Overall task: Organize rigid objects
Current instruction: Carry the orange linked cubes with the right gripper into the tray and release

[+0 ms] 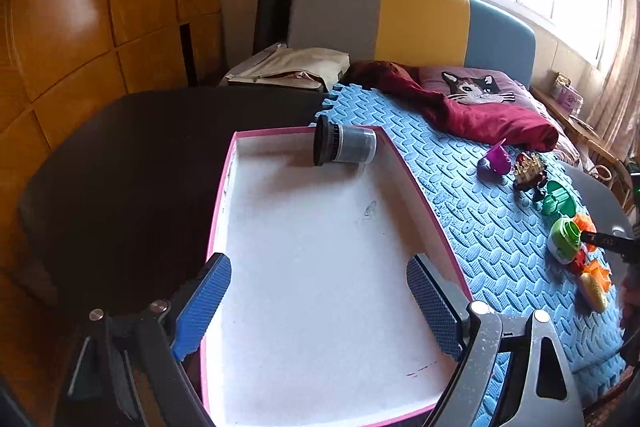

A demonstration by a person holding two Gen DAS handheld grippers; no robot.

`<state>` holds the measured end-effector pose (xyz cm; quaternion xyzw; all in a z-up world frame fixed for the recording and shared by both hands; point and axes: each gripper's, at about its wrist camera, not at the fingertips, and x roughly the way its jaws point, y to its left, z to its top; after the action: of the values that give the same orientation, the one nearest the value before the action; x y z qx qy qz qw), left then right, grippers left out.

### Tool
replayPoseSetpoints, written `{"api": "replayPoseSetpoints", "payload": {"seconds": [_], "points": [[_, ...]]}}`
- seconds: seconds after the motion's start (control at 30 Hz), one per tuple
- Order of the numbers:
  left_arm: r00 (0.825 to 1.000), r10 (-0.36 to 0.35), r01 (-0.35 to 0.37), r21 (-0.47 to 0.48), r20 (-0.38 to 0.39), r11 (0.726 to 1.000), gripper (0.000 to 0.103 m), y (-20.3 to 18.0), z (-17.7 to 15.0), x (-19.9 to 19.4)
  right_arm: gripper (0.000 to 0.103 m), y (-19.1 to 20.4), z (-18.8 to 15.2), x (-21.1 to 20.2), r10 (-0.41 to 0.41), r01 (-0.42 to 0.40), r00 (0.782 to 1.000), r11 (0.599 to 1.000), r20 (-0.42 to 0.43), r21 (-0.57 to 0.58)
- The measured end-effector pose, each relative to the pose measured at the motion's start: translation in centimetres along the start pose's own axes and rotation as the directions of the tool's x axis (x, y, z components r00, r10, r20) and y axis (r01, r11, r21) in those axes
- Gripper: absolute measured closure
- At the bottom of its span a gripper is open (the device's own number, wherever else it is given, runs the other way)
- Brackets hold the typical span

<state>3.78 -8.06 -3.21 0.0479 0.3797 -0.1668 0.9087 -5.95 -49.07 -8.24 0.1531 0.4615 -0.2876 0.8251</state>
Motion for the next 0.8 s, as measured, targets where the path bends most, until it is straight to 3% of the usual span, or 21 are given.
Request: {"api": "replayPoseSetpoints", "payload": {"seconds": [0.43, 0.63, 0.8], "points": [[1.0, 0.024, -0.024, -0.027, -0.005, 0.999, 0.013, 1.5, -0.7, 0.0, 0.078, 1.0, 0.7, -2.5, 0.079, -0.076, 0.988, 0.997, 0.136, -0.03], [1.0, 0.03, -0.03, -0.035, -0.001, 0.999, 0.013, 2.4, -0.7, 0.0, 0.078, 2.5, 0.6, -4.8, 0.168, -0.16, 0.967, 0.985, 0.193, -0.057], [1.0, 0.03, -0.03, -0.055, -0.01, 0.998, 0.013, 3.1, -0.9, 0.3, 0.078, 7.5, 0.4, -7.2, 0.298, -0.27, 0.937, 0.949, 0.184, -0.164]]}}
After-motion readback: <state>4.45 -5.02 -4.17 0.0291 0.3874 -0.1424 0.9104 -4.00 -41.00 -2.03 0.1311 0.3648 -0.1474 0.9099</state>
